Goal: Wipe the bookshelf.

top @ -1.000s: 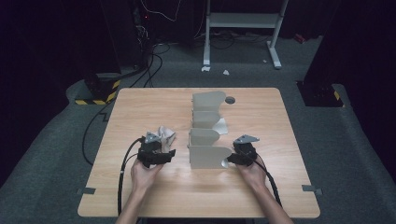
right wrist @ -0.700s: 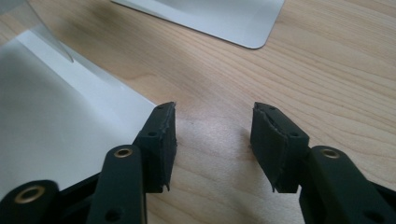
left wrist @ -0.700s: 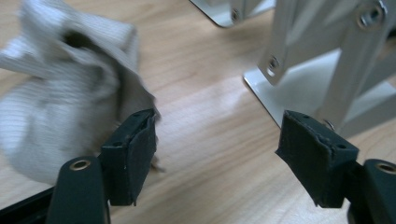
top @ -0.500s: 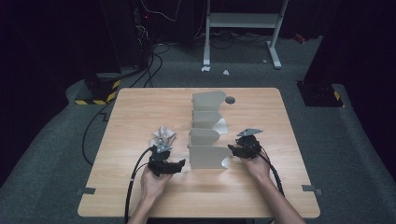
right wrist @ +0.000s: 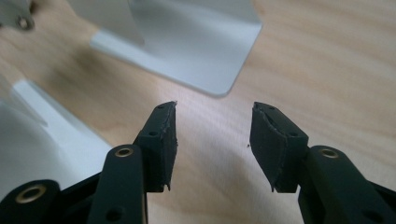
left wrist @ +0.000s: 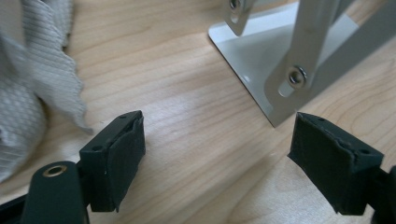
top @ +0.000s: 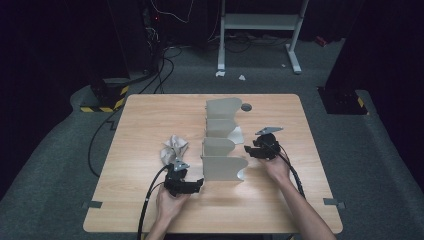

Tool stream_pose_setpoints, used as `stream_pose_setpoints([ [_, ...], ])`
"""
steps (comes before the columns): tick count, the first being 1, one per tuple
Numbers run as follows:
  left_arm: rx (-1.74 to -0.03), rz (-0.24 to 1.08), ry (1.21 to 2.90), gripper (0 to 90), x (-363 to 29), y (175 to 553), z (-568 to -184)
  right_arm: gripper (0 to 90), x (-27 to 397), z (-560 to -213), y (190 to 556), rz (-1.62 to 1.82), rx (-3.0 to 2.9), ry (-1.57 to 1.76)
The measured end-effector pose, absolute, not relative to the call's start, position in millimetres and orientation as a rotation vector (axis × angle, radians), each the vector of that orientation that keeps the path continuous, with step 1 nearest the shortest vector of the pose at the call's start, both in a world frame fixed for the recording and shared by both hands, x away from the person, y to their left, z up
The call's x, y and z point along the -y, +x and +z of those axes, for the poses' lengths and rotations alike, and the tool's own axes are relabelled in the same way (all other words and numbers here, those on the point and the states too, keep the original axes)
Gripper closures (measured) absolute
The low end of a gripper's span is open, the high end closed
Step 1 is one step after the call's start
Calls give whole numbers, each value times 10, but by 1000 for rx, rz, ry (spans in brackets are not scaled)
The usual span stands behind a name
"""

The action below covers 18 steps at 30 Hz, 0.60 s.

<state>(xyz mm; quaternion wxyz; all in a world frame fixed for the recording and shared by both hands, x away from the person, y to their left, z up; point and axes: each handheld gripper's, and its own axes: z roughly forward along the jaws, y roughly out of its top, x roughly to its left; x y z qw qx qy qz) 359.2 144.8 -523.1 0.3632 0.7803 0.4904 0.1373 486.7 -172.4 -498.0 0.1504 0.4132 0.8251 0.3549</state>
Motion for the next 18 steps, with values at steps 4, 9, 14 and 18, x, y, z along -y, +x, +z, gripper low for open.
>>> stream_pose_setpoints([
  [4,-1241,378,2029,187,-1375,3563,-5235,515,1633,-4924,4935,1030,-2410,1175],
  [9,-1251,390,2028,196,-1355,3588,-5235,494,1498,-4857,5026,1060,-2417,1147],
  [14,-1235,433,2061,200,-1311,3584,-5243,471,1374,-4744,5129,1060,-2446,1140],
  [18,-1233,434,2059,193,-1302,3587,-5246,457,1272,-4650,5176,1072,-2454,1104],
])
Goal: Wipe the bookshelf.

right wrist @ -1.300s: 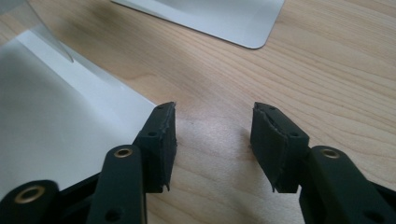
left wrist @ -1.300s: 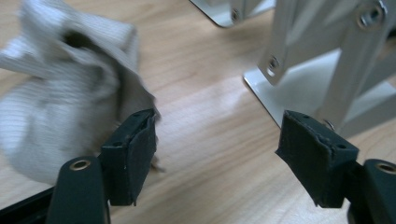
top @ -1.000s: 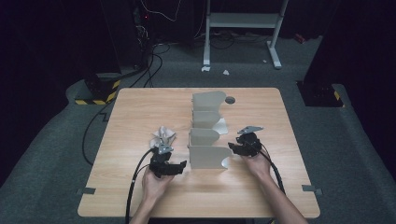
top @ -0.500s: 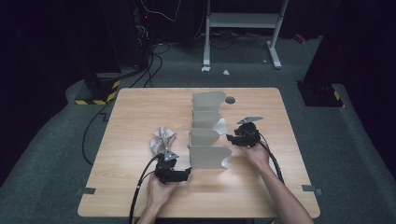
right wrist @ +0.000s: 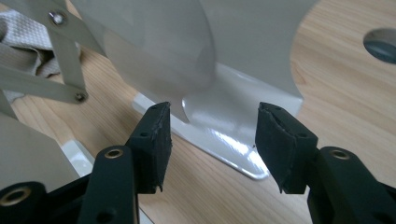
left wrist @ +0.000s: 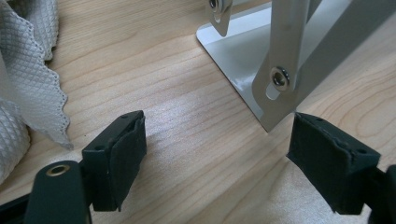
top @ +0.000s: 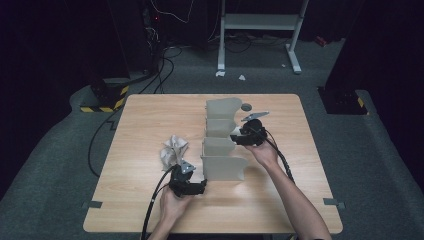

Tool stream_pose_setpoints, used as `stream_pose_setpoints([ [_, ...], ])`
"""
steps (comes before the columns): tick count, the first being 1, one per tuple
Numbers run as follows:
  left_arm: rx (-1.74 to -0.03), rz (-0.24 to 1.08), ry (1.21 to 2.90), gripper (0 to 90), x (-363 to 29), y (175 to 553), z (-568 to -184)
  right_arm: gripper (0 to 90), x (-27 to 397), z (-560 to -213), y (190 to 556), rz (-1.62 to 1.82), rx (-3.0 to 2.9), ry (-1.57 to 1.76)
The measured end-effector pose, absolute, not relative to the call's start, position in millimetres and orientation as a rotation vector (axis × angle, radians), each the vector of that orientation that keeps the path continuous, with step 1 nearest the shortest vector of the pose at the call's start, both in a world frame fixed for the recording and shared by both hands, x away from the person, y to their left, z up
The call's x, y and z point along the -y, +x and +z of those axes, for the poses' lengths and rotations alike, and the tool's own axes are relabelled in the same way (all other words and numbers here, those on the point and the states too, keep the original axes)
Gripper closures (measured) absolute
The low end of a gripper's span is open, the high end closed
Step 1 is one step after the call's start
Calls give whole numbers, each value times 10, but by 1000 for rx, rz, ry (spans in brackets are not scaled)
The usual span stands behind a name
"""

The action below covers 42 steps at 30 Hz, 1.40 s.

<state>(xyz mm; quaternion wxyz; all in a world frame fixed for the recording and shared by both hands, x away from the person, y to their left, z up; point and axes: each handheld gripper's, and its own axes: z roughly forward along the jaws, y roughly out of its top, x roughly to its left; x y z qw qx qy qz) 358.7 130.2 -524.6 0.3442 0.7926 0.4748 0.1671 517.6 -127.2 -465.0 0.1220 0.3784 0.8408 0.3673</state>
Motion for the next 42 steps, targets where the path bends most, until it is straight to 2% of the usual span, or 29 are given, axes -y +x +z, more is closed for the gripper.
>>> stream_pose_setpoints([
  [9,-1239,420,2042,193,-1326,3619,-5247,502,1096,-4509,5274,1089,-2453,1060],
  [19,-1257,415,2019,205,-1367,3672,-5246,696,1117,-4496,5304,1105,-2459,1030],
  [25,-1266,405,2035,206,-1369,3728,-5229,770,1172,-4513,5326,1121,-2455,1049],
  [27,-1266,402,2037,206,-1370,3731,-5227,738,1176,-4509,5323,1120,-2454,1044],
  [29,-1266,403,2037,206,-1370,3731,-5227,618,1163,-4491,5321,1123,-2441,1032],
  [32,-1265,403,2038,205,-1368,3731,-5227,552,1127,-4440,5320,1134,-2432,1009],
  [38,-1261,399,2048,203,-1362,3743,-5222,555,1035,-4382,5303,1138,-2423,970],
  [42,-1260,397,2045,205,-1363,3747,-5223,650,1034,-4393,5307,1131,-2428,966],
])
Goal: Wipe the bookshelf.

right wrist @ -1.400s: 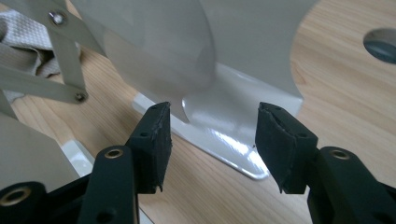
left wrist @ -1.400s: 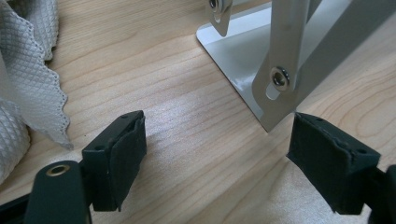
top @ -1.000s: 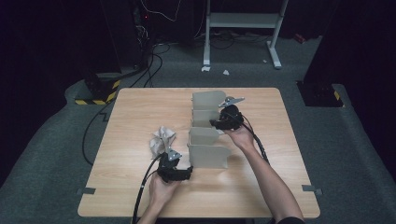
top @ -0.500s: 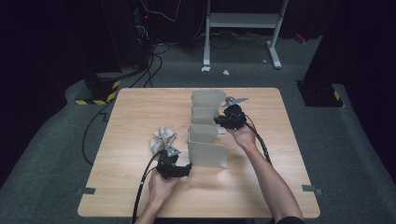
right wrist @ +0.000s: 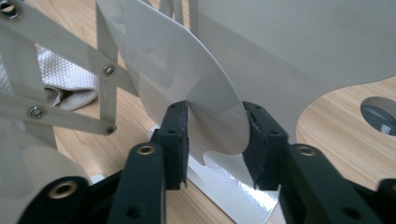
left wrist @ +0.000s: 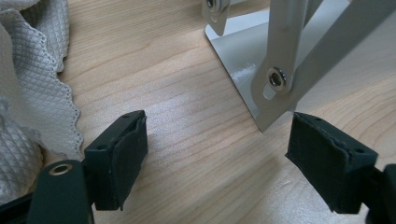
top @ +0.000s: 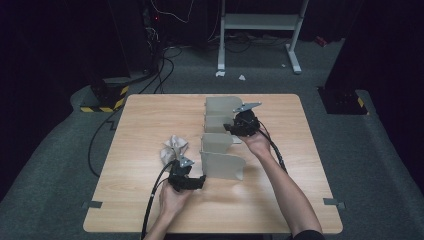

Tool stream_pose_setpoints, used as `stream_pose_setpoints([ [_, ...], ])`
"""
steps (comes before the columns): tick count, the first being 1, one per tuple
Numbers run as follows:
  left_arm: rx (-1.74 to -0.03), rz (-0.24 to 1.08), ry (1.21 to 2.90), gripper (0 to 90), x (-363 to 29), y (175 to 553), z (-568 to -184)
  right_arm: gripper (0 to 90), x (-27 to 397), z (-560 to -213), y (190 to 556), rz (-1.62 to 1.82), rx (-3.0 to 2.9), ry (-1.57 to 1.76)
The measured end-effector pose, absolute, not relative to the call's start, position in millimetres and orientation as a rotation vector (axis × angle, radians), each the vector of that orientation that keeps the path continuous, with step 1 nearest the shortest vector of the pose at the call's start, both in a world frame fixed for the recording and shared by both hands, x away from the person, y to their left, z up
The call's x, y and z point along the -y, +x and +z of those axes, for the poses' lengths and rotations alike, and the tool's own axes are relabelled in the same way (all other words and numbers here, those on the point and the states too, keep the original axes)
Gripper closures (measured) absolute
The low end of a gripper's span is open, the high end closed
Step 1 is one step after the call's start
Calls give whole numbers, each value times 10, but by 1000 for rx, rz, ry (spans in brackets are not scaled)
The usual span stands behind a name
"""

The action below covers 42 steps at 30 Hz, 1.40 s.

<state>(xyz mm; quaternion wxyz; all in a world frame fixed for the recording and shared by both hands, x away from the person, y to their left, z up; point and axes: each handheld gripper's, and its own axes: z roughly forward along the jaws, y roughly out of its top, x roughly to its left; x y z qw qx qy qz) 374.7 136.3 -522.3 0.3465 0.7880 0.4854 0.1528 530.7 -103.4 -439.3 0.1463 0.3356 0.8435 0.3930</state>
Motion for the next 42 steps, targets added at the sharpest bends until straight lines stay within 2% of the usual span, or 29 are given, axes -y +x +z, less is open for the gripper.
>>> stream_pose_setpoints([
  [3,-1271,368,2030,214,-1372,3765,-5213,710,1026,-4386,5281,1132,-2451,922],
  [9,-1275,358,2014,220,-1367,3785,-5215,749,1040,-4390,5273,1140,-2471,896],
  [17,-1279,363,2002,227,-1375,3783,-5192,776,1072,-4388,5231,1123,-2467,885],
  [32,-1292,361,1980,168,-1307,3835,-5080,827,1155,-4404,5197,1088,-2413,984],
  [42,-1348,304,1922,162,-1357,3928,-5105,860,1134,-4383,5224,1052,-2351,1093],
])
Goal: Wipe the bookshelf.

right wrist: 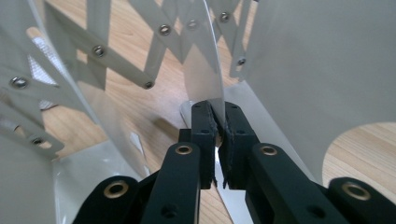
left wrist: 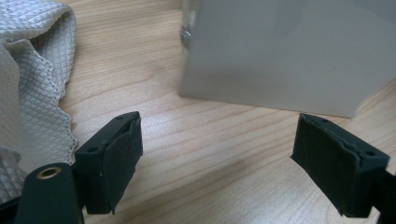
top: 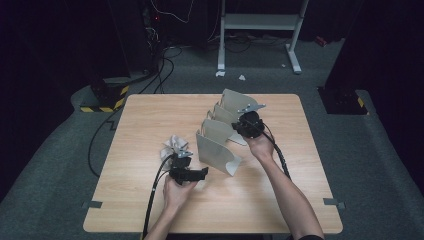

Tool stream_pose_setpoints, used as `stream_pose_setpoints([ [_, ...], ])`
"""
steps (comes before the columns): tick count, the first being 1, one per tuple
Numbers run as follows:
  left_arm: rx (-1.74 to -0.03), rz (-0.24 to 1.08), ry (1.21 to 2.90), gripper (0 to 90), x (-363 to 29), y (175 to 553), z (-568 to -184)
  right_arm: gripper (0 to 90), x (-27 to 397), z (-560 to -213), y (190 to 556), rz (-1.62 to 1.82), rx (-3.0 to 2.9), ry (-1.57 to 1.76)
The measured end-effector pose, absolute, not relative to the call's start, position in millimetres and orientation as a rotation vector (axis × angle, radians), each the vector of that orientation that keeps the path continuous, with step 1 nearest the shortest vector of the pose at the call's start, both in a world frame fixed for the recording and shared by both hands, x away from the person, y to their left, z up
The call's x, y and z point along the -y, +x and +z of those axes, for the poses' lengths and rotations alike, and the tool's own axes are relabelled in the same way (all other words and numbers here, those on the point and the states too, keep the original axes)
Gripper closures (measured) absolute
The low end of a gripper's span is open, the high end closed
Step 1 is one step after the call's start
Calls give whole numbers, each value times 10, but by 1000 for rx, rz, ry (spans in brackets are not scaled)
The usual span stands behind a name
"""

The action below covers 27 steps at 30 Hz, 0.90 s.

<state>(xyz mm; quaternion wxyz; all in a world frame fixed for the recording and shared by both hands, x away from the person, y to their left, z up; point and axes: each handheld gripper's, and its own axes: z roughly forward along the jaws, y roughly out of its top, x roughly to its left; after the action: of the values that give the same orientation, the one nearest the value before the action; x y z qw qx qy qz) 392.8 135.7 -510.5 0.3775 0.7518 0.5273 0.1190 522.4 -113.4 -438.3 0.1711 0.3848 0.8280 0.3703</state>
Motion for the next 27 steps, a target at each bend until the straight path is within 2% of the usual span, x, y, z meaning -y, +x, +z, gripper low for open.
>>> stream_pose_setpoints([
  [9,-1333,329,1936,149,-1274,3948,-5018,886,1063,-4370,5243,1014,-2320,1144],
  [11,-1332,329,1932,145,-1247,3948,-5003,849,1091,-4378,5256,1020,-2303,1167],
  [12,-1331,333,1929,145,-1237,3947,-4997,777,1122,-4384,5265,1033,-2298,1182],
  [14,-1334,336,1919,142,-1215,3942,-4985,706,1182,-4422,5286,1043,-2313,1209],
  [17,-1334,335,1913,136,-1179,3941,-4961,670,1262,-4528,5267,1028,-2330,1207],
  [25,-1308,347,1943,107,-995,3983,-4902,661,1461,-4798,5226,973,-2362,1243],
  [27,-1326,336,1926,107,-980,3997,-4910,698,1509,-4840,5224,952,-2363,1247],
])
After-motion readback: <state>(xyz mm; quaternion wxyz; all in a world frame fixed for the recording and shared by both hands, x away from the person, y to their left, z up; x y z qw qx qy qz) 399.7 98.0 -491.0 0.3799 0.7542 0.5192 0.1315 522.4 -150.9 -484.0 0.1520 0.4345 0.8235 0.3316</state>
